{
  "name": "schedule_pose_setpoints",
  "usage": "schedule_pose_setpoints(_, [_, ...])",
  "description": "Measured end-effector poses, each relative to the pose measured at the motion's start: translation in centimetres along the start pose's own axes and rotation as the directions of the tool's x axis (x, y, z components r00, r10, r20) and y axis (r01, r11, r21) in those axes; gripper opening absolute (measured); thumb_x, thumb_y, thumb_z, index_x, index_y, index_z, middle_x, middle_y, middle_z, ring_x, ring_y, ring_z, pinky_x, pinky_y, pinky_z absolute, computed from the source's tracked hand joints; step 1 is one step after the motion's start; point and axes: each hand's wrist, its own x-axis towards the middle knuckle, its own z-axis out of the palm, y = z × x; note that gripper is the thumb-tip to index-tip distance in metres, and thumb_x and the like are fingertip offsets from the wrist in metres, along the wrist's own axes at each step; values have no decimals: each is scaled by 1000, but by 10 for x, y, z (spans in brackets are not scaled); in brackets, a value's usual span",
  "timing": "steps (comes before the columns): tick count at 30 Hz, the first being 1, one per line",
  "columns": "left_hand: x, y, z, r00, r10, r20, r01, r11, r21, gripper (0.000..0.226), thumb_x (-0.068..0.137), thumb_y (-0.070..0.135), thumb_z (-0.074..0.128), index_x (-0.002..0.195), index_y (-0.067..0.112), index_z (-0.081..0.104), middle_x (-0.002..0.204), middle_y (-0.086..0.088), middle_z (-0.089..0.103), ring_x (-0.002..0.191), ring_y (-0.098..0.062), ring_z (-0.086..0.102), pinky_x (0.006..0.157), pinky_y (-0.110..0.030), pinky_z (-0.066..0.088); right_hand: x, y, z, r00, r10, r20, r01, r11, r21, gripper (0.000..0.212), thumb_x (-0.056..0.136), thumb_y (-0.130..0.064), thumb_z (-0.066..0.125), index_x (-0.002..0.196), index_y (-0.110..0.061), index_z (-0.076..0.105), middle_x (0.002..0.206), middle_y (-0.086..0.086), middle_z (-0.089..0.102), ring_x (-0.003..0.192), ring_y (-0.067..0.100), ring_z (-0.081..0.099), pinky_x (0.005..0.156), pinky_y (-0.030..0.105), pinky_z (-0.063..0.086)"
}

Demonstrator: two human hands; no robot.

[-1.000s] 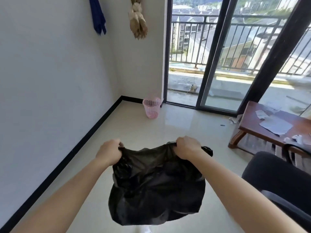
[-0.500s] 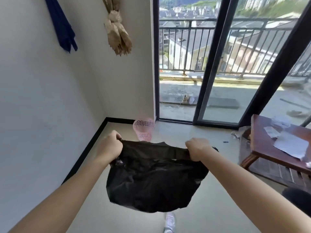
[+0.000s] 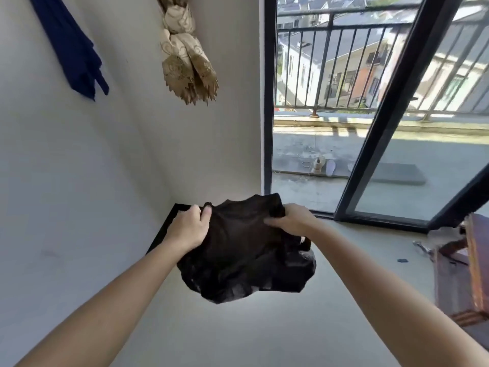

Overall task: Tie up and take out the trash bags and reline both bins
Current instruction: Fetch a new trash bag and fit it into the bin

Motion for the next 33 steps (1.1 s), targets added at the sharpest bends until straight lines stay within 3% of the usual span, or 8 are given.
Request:
schedule_pose_setpoints(3, [59,-19,10,974,73,215,-71,997,-14,49,81,69,53,85,23,39,89,3,60,81,-20,57,67,-36,44,50,-20,8,999,12,44,-4,982,-187,49,66,-36,84,108,-22,63,102,0,64,98,23,60,82,34,53])
schedule_pose_setpoints(7, [152,-46,32,937,160,311,-192,978,78,38,84,57,58,98,24,44,99,4,63,92,-21,60,76,-34,48,120,-37,20,994,96,-43,-101,985,-138,36,76,-9,61,110,-20,64,109,4,66,106,28,60,82,35,53])
schedule_pose_setpoints(11, [246,-56,37,940,197,278,-211,977,20,38,101,46,37,83,15,51,95,-10,67,93,-32,61,74,-36,43,187,-59,17,909,302,-289,-315,949,1,30,78,-9,55,102,-24,64,101,2,66,101,29,62,71,32,46])
schedule_pose_setpoints(15, [319,-69,25,775,303,554,-135,936,-324,48,83,67,57,80,20,45,80,7,59,76,-12,57,64,-27,41,252,-87,20,799,459,-388,-422,888,183,18,79,-11,53,94,-19,60,95,7,64,98,31,62,72,35,47])
schedule_pose_setpoints(19, [385,-90,61,719,366,591,-347,926,-151,51,64,51,72,102,37,42,90,11,65,85,-15,63,70,-32,52,296,-98,43,735,543,-407,-476,840,261,31,85,-11,46,114,-14,57,113,14,59,102,36,59,78,39,45])
schedule_pose_setpoints(23, [431,-110,127,825,207,526,-88,966,-243,29,80,56,42,101,41,55,89,9,71,86,-22,67,80,-42,56,342,-80,78,693,628,-355,-505,773,384,52,88,-17,43,140,-20,40,133,12,40,104,38,56,88,44,49])
schedule_pose_setpoints(28, [458,-116,223,869,67,491,223,832,-508,21,102,31,40,105,29,61,112,1,67,106,-21,61,96,-39,48,438,-13,150,758,619,-208,-397,690,605,55,78,-44,39,132,-36,48,131,10,55,111,38,62,65,32,53])
schedule_pose_setpoints(33, [474,-138,336,823,-113,556,509,580,-636,39,98,37,37,126,19,57,123,-3,64,113,-21,60,101,-46,49,499,14,205,797,535,-280,-239,706,667,63,84,-29,39,147,-22,44,140,1,47,135,17,37,115,32,29])
